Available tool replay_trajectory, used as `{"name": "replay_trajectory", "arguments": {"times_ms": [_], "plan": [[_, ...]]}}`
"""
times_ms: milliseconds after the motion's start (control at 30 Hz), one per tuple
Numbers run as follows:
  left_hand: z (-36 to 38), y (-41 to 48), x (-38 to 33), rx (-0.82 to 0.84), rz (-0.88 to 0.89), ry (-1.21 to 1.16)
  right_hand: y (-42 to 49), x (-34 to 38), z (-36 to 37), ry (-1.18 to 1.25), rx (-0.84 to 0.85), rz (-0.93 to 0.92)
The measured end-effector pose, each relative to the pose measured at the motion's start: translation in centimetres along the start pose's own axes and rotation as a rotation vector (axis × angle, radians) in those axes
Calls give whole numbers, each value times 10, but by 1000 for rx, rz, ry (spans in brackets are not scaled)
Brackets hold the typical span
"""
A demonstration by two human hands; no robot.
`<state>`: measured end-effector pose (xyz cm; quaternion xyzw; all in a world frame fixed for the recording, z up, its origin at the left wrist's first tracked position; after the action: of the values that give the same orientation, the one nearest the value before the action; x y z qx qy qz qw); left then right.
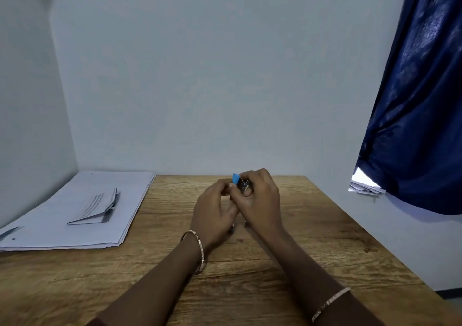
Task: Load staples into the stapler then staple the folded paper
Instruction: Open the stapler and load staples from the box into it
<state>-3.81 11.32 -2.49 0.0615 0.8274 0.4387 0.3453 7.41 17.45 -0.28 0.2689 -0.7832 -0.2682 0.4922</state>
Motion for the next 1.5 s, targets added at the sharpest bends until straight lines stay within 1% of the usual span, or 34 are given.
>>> {"name": "replay_trajectory", "arguments": {"times_ms": [100, 233, 333, 433, 667, 833, 1033, 1267, 1433, 1500], "plan": [[-4, 0, 0, -41, 10, -82, -6, 6, 5, 99, 24, -12], [-14, 3, 2, -72, -41, -164, -9, 7, 7, 254, 60, 28], [-15, 5, 5, -37, -58, -183, -14, 6, 13, 342, 121, 94], [-15, 4, 6, 22, -74, -181, -17, 3, 17, 370, 158, 156], [-20, 9, 11, 125, -91, -299, -17, 0, 19, 446, 200, 162], [-24, 8, 19, 181, -159, -356, -14, -12, 25, 580, 245, 283], [-20, 6, 25, 144, -264, -465, -11, -18, 26, 582, 225, 305], [-13, 1, 25, 79, -233, -439, -12, -13, 28, 477, 145, 301], [-7, -3, 22, 26, -245, -493, -12, -7, 28, 381, 128, 257], [-8, -3, 21, -38, -292, -543, -13, -7, 28, 354, 105, 243]]}}
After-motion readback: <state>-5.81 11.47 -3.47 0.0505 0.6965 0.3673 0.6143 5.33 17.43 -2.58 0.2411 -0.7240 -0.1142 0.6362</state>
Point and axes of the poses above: each hand's wrist, its own y-axis towards the middle knuckle, its own z-axis out of the palm, x = y × z, the point moved 5 cm from there along y, towards the middle knuckle, and after that the axes turned 8 degrees about z, right-handed, at the moved point
